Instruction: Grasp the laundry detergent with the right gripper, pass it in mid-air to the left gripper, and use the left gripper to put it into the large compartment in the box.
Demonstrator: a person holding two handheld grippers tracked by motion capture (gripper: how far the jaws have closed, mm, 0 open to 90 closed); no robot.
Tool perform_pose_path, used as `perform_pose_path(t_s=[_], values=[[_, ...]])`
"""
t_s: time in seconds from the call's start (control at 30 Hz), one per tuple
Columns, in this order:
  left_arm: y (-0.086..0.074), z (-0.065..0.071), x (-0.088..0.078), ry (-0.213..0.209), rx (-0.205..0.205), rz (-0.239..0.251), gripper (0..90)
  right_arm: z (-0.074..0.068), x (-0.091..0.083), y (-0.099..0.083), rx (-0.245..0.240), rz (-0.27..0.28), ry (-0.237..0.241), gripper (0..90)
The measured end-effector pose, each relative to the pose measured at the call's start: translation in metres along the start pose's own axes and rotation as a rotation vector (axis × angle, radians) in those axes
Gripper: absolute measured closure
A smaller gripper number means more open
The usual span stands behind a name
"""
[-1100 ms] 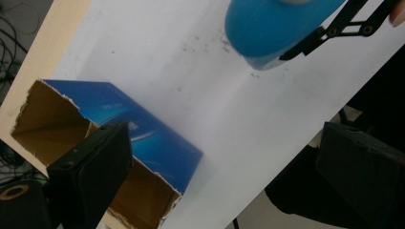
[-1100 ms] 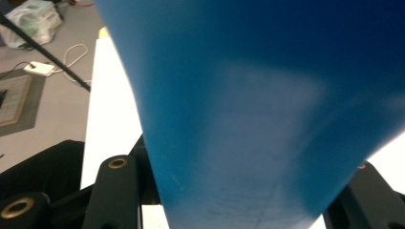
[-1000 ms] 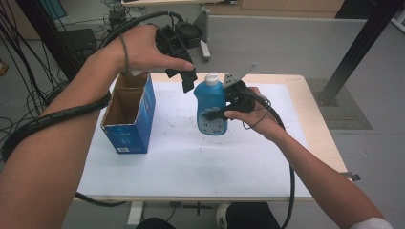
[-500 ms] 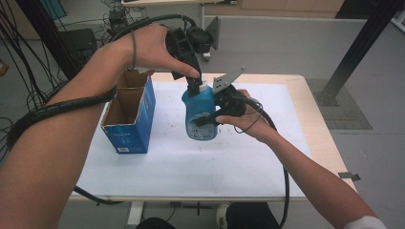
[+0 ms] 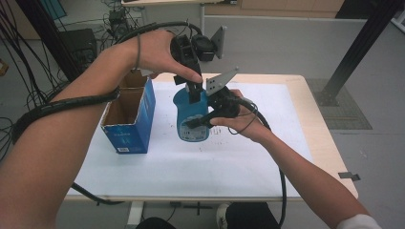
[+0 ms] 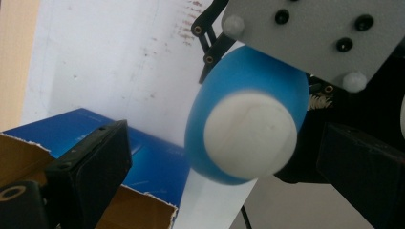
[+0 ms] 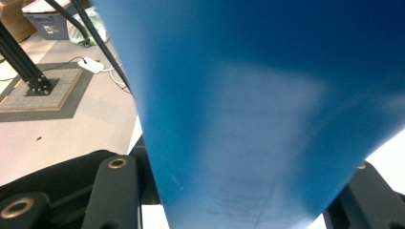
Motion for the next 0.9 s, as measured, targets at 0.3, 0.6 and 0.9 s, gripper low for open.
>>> perform_pose_path(t_s=[0.3,0.6,0.9], values=[[0.002,0.004,0.009,-0.015,0.037,-0.009,5.2,-0.005,0.002,0.004,-0.025,0.004,0.027,44.0],[0.003,0.008,0.014,-0.025,0.053,-0.018,5.1,-0.006,-0.001,0.006,-0.036,0.011,0.034,44.0],[0.004,0.011,0.021,-0.039,0.068,-0.029,5.1,-0.008,-0.003,0.007,-0.057,0.014,0.035,43.9]])
Point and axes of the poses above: each handheld gripper's, and its own axes: x roughly forward along the jaws, y roughly out of its top, z roughly to its right, the point moved 1 cm from there along x, roughly forward along the jaws, and after that the axes turned 9 degrees about z, right-handed, at the moved point
